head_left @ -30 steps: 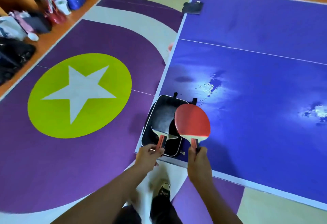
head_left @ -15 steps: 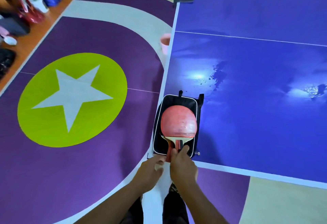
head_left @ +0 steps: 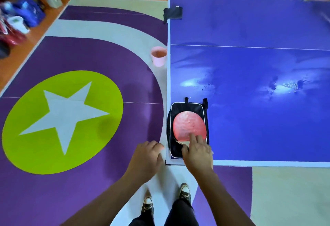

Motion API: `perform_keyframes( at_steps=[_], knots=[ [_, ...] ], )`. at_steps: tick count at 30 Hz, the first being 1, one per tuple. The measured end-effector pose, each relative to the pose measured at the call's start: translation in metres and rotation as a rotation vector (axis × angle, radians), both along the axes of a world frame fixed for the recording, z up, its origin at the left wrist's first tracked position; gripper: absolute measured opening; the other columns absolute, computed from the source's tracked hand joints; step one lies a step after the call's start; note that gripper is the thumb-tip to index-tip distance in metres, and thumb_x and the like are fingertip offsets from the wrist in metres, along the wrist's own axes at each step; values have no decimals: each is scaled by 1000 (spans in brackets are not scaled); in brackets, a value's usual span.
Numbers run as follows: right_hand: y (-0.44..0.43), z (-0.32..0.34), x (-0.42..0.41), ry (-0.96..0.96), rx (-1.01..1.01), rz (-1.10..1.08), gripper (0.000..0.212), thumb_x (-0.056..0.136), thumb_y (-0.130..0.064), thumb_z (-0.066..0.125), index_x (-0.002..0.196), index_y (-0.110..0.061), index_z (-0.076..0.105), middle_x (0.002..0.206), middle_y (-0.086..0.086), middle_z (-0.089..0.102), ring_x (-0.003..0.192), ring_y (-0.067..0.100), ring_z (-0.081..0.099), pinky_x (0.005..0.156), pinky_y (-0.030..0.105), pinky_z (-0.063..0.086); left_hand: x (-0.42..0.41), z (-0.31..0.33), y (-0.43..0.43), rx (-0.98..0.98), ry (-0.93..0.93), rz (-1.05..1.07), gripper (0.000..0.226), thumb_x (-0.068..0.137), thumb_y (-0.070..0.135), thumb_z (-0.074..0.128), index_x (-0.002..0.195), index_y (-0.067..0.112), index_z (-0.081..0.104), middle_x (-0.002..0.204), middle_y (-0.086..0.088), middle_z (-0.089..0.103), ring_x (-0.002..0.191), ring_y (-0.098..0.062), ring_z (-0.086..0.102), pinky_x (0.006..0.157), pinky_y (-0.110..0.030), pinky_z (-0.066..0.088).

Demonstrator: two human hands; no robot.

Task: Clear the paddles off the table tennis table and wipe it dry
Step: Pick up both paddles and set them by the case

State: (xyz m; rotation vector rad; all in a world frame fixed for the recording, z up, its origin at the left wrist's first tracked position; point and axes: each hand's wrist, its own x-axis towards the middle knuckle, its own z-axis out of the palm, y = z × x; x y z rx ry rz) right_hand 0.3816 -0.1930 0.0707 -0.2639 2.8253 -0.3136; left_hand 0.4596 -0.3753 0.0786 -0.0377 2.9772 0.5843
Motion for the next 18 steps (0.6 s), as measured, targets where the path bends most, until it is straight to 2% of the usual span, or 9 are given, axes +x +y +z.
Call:
perform_keyframes(
  at_steps=[2, 5, 11, 14, 18],
  knots=[
    [-18, 13, -2, 54, -49, 46, 49, 98, -33, 50, 144, -19, 47, 131, 5, 53, 113, 29, 53, 93, 41, 39, -3, 12, -15, -18, 75, -17, 24, 84, 18, 62, 106, 17, 69, 96, -2, 66, 88, -29, 61, 77, -42, 46],
    [-47, 31, -4, 136, -146, 54, 48, 96, -30, 57, 141, -17, 53, 134, 6, 55, 115, 31, 53, 95, 42, 39, -8, 32, -41, -55, 148, -31, 26, 83, 21, 64, 108, 19, 69, 100, 1, 67, 93, -27, 62, 83, -43, 46],
    [-104, 48, -46, 181, -248, 81, 47, 98, -33, 55, 143, -21, 51, 144, 2, 50, 129, 25, 49, 106, 40, 37, -52, 71, -92, -131, 293, 0, 29, 79, 23, 73, 108, 23, 72, 104, 3, 70, 98, -24, 65, 90, -42, 50],
    [-142, 48, -88, 185, -291, 74, 50, 98, -34, 57, 146, -22, 51, 149, 3, 48, 131, 27, 48, 110, 40, 34, -97, 83, -123, -161, 285, 42, 29, 80, 25, 71, 109, 22, 72, 106, 1, 70, 100, -27, 66, 91, -43, 51],
    [-195, 51, -158, 181, -335, 80, 55, 100, -38, 53, 152, -24, 43, 156, 1, 40, 139, 24, 41, 114, 39, 30, -173, 94, -162, -175, 208, 69, 30, 91, 30, 60, 120, 24, 66, 119, 2, 66, 114, -25, 60, 100, -42, 41]
  ],
)
